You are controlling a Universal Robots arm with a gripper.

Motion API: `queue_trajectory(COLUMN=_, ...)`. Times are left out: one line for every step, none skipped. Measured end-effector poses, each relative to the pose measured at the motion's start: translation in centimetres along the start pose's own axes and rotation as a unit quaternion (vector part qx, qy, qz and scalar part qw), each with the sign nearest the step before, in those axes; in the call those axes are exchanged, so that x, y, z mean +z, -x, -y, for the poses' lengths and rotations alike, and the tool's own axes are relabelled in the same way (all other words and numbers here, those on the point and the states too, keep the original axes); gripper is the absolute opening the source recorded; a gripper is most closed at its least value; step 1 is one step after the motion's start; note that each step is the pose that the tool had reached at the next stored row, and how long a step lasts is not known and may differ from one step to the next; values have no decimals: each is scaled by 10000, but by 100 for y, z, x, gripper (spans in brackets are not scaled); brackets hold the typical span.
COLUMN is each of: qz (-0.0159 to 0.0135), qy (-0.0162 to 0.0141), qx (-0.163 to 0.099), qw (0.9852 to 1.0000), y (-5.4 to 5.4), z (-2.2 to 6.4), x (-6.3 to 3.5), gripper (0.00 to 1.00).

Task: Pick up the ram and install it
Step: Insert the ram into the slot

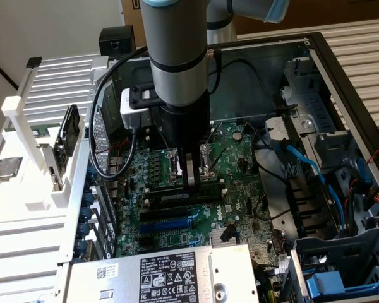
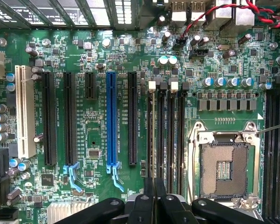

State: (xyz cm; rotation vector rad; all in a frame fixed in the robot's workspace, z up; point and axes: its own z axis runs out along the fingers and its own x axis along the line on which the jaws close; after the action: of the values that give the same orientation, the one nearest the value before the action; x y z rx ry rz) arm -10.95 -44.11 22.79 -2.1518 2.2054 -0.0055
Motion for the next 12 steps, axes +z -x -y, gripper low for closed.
queue_trajectory(qz=0, qy=0, qx=0, qw=10000, y=0, z=0, x=0, gripper=12)
queue_trajectory(qz=0, qy=0, qx=0, qw=10000, y=0, z=0, x=0, gripper=12)
queue_trajectory(qz=0, qy=0, qx=0, qw=10000, y=0, z=0, x=0, gripper=12)
queue_trajectory(qz=0, qy=0, qx=0, qw=10000, y=0, z=0, x=0, gripper=12)
queue_trajectory(qz=0, qy=0, qx=0, qw=10000, y=0, z=0, x=0, gripper=12)
queue_trajectory(qz=0, qy=0, qx=0, qw=10000, y=0, z=0, x=0, gripper=12)
queue_trajectory(qz=0, qy=-1, qx=0, qw=10000, y=0, z=0, x=0, gripper=13)
queue_trajectory(qz=0, qy=0, qx=0, qw=10000, y=0, z=0, x=0, gripper=20)
queue_trajectory(qz=0, qy=0, qx=0, qw=10000, y=0, z=0, x=0, gripper=20)
queue_trajectory(qz=0, qy=0, qx=0, qw=10000, y=0, z=0, x=0, gripper=20)
queue_trajectory(qz=0, qy=0, qx=0, qw=10000, y=0, z=0, x=0, gripper=20)
queue_trajectory(qz=0, qy=0, qx=0, qw=10000, y=0, z=0, x=0, gripper=20)
